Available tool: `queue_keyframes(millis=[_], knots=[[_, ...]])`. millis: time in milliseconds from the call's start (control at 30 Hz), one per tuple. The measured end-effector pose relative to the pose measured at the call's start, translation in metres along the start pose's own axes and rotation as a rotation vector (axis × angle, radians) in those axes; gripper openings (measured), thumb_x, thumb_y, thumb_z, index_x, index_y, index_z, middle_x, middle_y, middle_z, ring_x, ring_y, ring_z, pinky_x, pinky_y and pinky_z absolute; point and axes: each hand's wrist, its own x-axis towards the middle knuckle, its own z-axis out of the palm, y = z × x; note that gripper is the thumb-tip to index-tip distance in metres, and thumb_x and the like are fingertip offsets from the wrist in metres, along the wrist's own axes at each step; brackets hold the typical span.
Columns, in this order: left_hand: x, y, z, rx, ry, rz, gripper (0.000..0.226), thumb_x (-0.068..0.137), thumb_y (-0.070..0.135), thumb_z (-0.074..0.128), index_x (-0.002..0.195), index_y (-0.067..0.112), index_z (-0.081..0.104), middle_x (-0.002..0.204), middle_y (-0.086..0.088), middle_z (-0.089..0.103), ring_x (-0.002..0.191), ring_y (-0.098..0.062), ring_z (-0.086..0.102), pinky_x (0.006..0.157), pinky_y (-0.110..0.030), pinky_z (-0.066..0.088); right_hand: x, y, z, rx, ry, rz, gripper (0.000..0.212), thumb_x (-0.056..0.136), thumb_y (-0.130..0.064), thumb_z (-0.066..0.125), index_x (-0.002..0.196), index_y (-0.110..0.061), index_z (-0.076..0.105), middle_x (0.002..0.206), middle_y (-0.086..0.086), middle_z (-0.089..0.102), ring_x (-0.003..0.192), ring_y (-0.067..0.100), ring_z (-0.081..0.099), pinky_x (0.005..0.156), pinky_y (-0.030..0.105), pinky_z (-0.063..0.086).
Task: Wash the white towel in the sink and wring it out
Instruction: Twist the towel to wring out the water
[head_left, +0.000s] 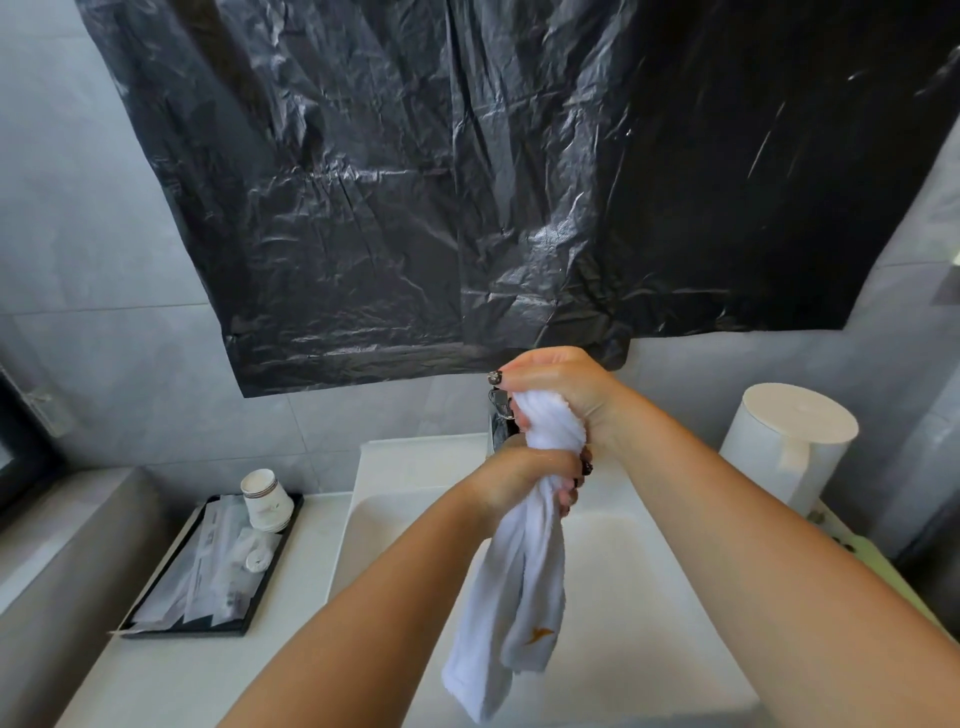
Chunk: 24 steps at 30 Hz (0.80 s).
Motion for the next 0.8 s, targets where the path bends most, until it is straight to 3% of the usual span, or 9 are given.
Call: queue_keyframes(millis=[167,433,500,667,800], knots=[[0.002,0.002,0.005,0.155,0.166,-0.016,0.015,0.064,0.006,0.055,0.051,0.013,0.059,0.053,-0.009,0.052,0.046,-0.017,0.049,0.050,-0.022,0.042,-0.003,-0.002,0.012,-0.045,0.105,-0.016,0.010,0.079,0.006,0.071,0.077,-0.003,0.072,0.052,0.009,0.061,0.046,0.020,0.057,0.049,0.025,0.048],[0.001,-0.007,0.014,0.283,0.363,0.018,0.019,0.079,-0.003,0.054,0.062,0.007,0.053,0.049,-0.006,0.051,0.039,-0.014,0.047,0.044,-0.020,0.042,-0.002,0.006,0.028,-0.212,0.268,0.028,0.014,0.078,0.012,0.066,0.072,0.000,0.071,0.046,0.008,0.057,0.040,0.021,0.053,0.042,0.024,0.046],[0.000,-0.010,0.016,0.284,0.411,0.001,0.022,0.080,-0.003,0.052,0.061,0.007,0.051,0.049,-0.006,0.051,0.036,-0.012,0.046,0.043,-0.018,0.041,0.000,0.012,0.030,-0.297,0.325,0.034,0.012,0.079,0.007,0.067,0.073,-0.003,0.073,0.055,0.009,0.061,0.045,0.021,0.056,0.043,0.024,0.050],[0.003,-0.015,0.020,0.301,0.498,-0.023,0.027,0.081,-0.003,0.051,0.057,0.008,0.050,0.049,-0.006,0.051,0.037,-0.013,0.046,0.044,-0.018,0.041,0.009,0.021,0.031,-0.547,0.388,0.029,0.010,0.079,-0.008,0.068,0.080,-0.012,0.076,0.079,0.006,0.071,0.073,0.026,0.068,0.065,0.034,0.061],[0.005,-0.016,0.018,0.293,0.518,-0.019,0.026,0.083,0.000,0.053,0.059,0.008,0.052,0.051,-0.006,0.054,0.043,-0.016,0.049,0.046,-0.020,0.043,0.003,0.017,0.033,-0.571,0.347,0.025,0.018,0.087,-0.008,0.061,0.100,-0.009,0.073,0.101,0.008,0.068,0.085,0.023,0.060,0.050,0.015,0.043]])
